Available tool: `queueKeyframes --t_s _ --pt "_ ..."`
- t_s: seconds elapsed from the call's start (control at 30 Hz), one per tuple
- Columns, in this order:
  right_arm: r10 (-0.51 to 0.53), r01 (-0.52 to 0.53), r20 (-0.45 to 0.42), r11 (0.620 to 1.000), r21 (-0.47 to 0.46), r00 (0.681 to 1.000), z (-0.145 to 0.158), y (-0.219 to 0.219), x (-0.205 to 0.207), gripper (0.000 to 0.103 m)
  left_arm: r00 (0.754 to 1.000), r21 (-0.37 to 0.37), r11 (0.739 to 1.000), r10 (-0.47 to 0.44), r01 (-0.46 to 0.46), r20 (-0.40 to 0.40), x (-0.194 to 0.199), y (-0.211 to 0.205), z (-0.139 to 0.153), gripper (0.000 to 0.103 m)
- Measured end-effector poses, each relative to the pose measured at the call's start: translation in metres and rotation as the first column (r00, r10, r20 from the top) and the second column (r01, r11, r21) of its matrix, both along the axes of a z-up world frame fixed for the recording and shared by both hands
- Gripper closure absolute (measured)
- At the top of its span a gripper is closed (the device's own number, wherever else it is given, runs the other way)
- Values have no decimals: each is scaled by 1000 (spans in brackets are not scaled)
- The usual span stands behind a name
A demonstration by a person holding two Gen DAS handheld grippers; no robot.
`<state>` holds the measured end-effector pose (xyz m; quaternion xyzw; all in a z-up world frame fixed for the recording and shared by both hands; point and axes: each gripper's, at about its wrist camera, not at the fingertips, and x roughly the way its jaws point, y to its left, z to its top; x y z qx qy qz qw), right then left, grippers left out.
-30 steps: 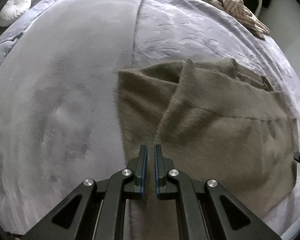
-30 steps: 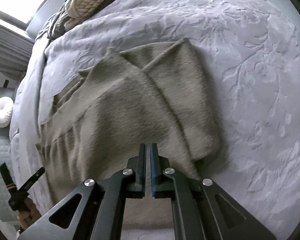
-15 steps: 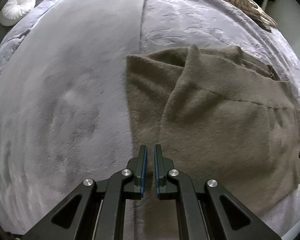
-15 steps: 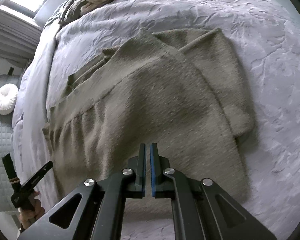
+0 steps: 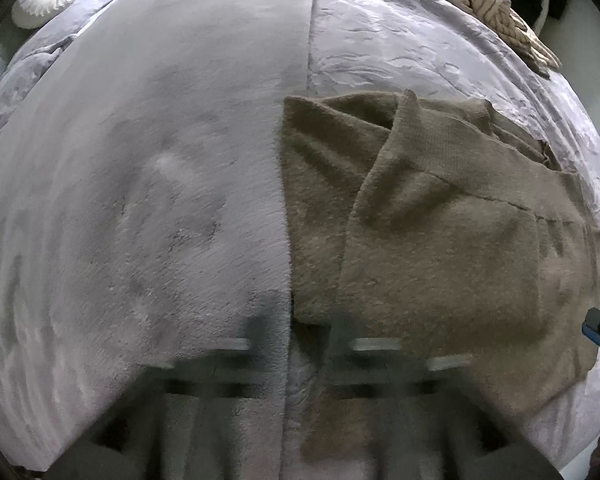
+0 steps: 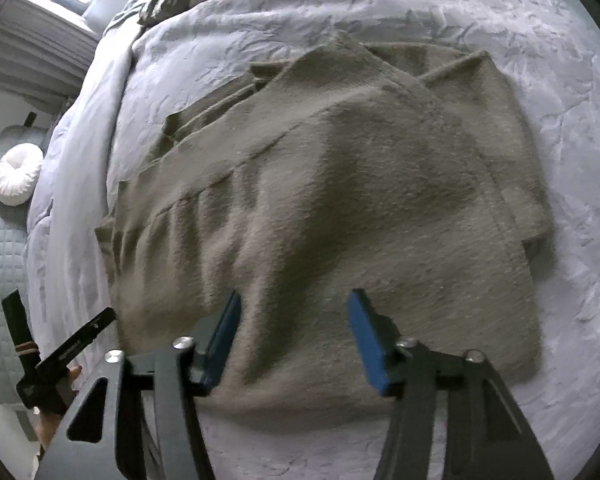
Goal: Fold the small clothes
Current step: 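Open both tools and move them to the folded sweater edge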
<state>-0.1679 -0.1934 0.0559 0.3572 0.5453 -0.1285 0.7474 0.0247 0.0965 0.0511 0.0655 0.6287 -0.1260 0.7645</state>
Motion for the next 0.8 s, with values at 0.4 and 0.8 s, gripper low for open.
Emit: queueKeyframes --t_s 0.4,0.8 --pt "62 -62 4 998 -21 998 2 35 9 18 999 36 999 16 -18 45 -11 14 -13 2" --pt "226 -225 29 974 -19 974 8 86 21 0 1000 91 996 6 -8 23 -9 49 -35 2"
